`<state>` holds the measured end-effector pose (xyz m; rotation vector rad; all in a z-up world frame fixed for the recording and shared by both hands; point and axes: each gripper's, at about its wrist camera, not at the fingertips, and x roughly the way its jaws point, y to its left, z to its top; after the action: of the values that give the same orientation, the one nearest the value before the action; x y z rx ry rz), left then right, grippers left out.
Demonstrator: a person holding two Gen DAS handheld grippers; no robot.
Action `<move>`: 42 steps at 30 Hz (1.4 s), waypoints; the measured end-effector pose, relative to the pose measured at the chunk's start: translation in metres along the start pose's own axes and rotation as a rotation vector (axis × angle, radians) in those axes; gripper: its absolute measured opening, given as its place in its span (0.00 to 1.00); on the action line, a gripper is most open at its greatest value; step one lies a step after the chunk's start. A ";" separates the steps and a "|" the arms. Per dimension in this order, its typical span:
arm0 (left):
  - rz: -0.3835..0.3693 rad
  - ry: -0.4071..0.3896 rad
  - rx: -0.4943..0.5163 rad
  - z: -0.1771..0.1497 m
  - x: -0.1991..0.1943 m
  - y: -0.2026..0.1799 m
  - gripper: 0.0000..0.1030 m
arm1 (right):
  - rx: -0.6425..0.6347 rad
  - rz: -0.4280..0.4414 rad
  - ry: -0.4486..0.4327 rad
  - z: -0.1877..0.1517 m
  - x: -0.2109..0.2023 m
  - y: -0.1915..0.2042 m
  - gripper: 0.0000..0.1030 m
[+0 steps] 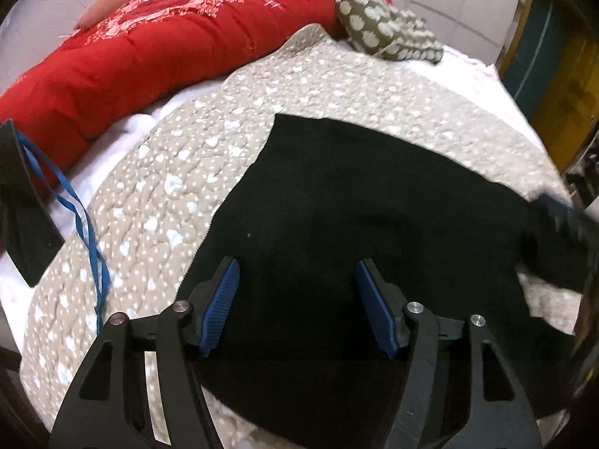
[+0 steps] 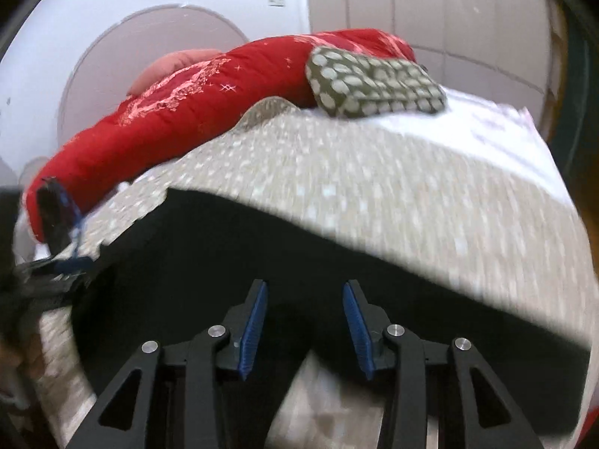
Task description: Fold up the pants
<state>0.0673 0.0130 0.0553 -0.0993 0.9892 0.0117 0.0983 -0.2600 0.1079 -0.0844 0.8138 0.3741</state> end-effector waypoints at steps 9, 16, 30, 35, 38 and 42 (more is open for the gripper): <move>-0.021 0.026 -0.039 0.002 0.020 0.017 0.70 | -0.203 0.125 0.181 0.048 0.104 0.001 0.45; -0.008 0.011 -0.040 0.003 0.024 0.015 0.75 | -0.223 0.144 0.178 0.039 0.114 0.005 0.17; 0.070 -0.200 -0.203 -0.015 -0.089 0.091 0.75 | -0.206 0.089 -0.097 -0.061 -0.068 0.110 0.05; 0.048 -0.226 -0.198 -0.025 -0.108 0.087 0.75 | -0.099 0.158 -0.006 -0.125 -0.049 0.155 0.05; 0.004 -0.194 -0.146 -0.035 -0.103 0.065 0.75 | -0.106 0.097 -0.003 -0.135 -0.053 0.162 0.07; -0.049 -0.153 -0.076 -0.047 -0.092 0.034 0.75 | 0.043 0.084 -0.073 -0.147 -0.100 0.116 0.30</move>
<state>-0.0241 0.0463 0.1040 -0.1898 0.8329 0.0117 -0.1074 -0.2131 0.0873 0.0040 0.7540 0.4363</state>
